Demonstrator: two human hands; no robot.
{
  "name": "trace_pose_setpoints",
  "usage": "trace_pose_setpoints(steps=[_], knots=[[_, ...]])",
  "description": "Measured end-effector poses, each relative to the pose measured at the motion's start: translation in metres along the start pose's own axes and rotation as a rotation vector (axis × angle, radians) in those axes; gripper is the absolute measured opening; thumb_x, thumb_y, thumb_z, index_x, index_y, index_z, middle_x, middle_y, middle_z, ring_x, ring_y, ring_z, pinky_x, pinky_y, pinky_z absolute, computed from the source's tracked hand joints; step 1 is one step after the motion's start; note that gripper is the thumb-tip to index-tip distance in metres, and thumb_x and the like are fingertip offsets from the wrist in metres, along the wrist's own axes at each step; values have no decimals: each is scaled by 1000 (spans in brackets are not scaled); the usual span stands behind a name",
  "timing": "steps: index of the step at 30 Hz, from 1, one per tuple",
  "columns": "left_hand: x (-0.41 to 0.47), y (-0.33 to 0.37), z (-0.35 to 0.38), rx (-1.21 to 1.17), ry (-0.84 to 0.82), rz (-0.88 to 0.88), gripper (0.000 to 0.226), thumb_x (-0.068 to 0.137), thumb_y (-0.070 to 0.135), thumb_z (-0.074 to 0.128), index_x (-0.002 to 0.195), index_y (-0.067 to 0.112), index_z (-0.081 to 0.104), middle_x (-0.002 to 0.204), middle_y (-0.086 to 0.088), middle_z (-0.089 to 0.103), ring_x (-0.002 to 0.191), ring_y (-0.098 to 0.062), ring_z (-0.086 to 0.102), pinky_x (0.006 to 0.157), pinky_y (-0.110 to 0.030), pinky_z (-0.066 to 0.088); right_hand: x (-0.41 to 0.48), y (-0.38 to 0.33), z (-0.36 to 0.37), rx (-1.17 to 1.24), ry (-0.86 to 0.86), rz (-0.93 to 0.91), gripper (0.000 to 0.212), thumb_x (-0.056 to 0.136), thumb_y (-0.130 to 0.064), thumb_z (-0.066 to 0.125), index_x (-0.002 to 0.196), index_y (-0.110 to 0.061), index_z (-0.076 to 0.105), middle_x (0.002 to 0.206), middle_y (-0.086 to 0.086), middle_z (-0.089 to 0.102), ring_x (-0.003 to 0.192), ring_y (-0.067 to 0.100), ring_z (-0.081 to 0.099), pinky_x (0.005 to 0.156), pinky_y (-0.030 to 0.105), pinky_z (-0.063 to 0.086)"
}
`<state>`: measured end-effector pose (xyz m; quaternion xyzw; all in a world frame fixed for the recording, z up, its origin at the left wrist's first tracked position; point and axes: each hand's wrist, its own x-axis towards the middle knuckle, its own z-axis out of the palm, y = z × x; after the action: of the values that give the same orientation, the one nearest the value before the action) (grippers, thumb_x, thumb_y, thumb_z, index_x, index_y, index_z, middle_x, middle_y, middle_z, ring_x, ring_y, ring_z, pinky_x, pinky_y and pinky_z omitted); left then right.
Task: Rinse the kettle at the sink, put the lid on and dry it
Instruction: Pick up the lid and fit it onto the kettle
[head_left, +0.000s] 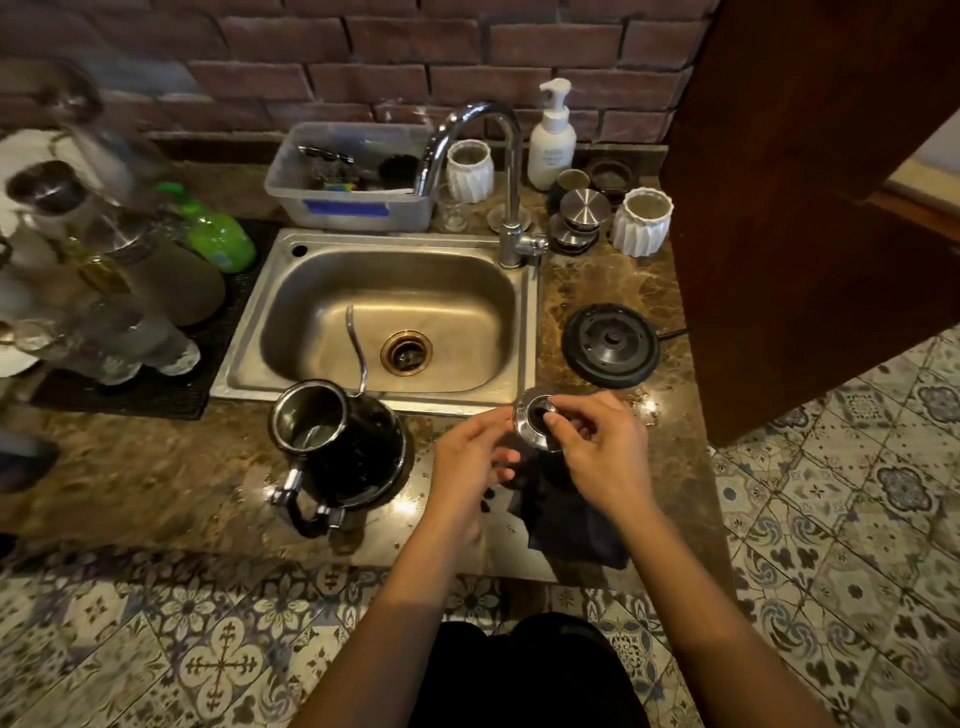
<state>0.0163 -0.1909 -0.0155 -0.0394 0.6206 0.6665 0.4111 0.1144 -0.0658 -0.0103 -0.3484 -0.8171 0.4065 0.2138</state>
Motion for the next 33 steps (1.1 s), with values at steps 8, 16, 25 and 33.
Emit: trace_pose_setpoints(steps=[8, 16, 25, 33], knots=[[-30, 16, -63, -41, -8, 73, 21, 98, 15, 62, 99, 23, 81, 96, -7, 81, 67, -11, 68, 54, -23, 52, -35, -54, 36, 47, 7, -71, 18, 89, -16, 75, 105, -24, 77, 88, -12, 61, 86, -3, 59, 72, 5, 45], [-54, 33, -117, -74, -30, 128, 21, 100, 18, 62, 102, 26, 81, 100, -7, 79, 68, -10, 67, 57, -23, 53, -61, -105, 66, 67, 14, -92, 20, 90, -18, 74, 109, -23, 77, 89, -16, 59, 85, -2, 59, 75, 16, 50], [-73, 53, -164, -108, -18, 187, 22, 100, 15, 62, 102, 26, 81, 101, -9, 79, 69, -14, 65, 57, -23, 53, -79, -147, 98, 15, 46, -145, 20, 90, -21, 74, 109, -26, 77, 94, -7, 66, 86, 0, 60, 77, 18, 50], [-71, 61, -201, -65, 25, 260, 20, 101, 15, 61, 112, 19, 77, 103, -10, 78, 65, -11, 64, 54, -20, 51, -82, -172, 129, -13, 38, -178, 20, 91, -24, 72, 110, -28, 76, 93, -11, 65, 86, 0, 60, 74, 13, 48]])
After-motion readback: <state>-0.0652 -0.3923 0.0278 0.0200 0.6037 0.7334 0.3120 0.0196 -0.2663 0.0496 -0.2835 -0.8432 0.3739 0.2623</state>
